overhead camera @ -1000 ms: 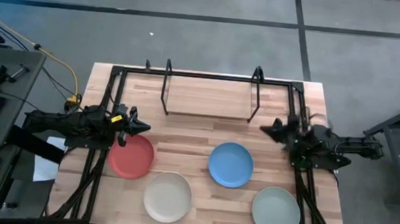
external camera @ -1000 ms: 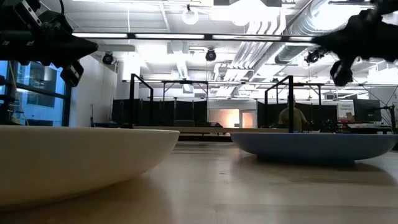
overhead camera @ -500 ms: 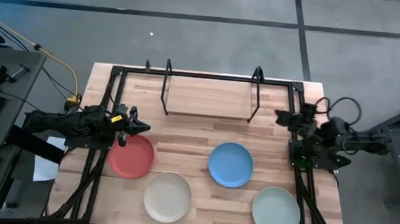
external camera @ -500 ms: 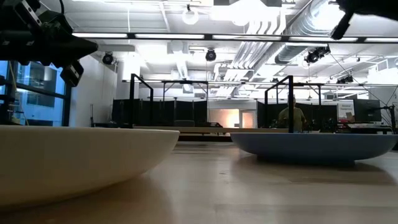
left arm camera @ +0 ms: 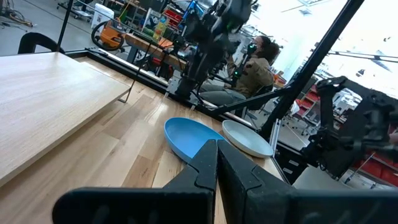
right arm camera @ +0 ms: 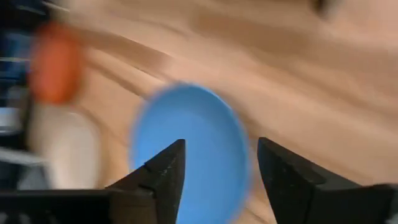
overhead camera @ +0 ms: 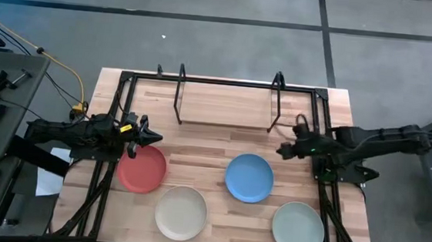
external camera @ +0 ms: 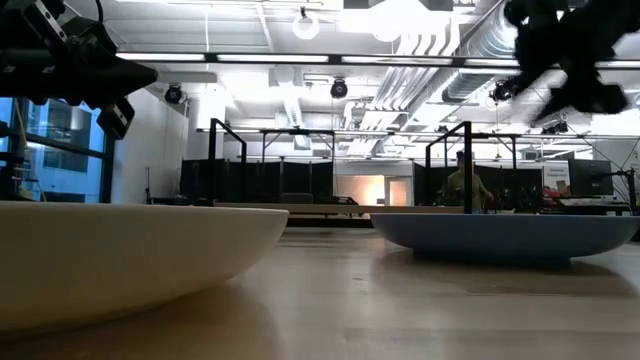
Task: Place and stack plates onto a shelf
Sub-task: Put the blue plate on the shelf
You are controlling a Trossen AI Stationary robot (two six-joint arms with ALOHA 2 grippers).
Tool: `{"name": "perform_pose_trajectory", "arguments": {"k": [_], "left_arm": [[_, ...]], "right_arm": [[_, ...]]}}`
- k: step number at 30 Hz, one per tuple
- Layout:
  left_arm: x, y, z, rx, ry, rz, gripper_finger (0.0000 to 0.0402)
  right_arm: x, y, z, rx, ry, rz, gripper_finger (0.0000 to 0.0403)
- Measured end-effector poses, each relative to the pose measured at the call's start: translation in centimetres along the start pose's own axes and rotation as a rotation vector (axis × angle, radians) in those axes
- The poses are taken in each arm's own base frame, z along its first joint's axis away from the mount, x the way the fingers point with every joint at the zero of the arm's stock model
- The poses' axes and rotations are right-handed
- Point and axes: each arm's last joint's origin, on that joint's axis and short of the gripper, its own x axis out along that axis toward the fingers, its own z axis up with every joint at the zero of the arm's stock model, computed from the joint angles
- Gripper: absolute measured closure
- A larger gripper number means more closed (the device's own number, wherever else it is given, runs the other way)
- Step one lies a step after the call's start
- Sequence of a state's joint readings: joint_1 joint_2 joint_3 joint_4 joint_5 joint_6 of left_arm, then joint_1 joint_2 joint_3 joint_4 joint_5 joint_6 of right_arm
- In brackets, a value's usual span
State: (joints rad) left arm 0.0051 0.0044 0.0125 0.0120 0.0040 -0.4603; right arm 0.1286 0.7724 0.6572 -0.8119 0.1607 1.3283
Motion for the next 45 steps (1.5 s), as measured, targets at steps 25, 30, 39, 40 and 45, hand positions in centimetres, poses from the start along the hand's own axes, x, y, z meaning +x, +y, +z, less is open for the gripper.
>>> {"name": "perform_pose_trajectory", "arguments": {"k": [25, 30, 39, 40, 45], "left_arm": [[0.0, 0.0, 0.0, 0.000, 0.000, 0.000, 0.0401], [0.0, 0.0, 0.0, 0.000, 0.000, 0.000, 0.0401], [0.0, 0.0, 0.0, 0.000, 0.000, 0.000, 0.0401], [0.0, 0.0, 0.0, 0.000, 0.000, 0.000, 0.0401], [0.0, 0.0, 0.0, 0.000, 0.000, 0.000, 0.0401]], "right_arm": [[10.5, 0.7, -4.2, 0.063, 0.279, -0.278, 0.0247], [11.4, 0.5, -4.5, 0.022, 0.311, -0.310, 0.0353], [9.3, 2.6, -3.4, -0.002, 0.307, -0.126, 0.0400], [8.7, 3.0, -3.0, 0.005, 0.288, -0.094, 0.0399], [6.1, 5.2, -0.1, 0.029, 0.090, 0.040, 0.0402]]}}
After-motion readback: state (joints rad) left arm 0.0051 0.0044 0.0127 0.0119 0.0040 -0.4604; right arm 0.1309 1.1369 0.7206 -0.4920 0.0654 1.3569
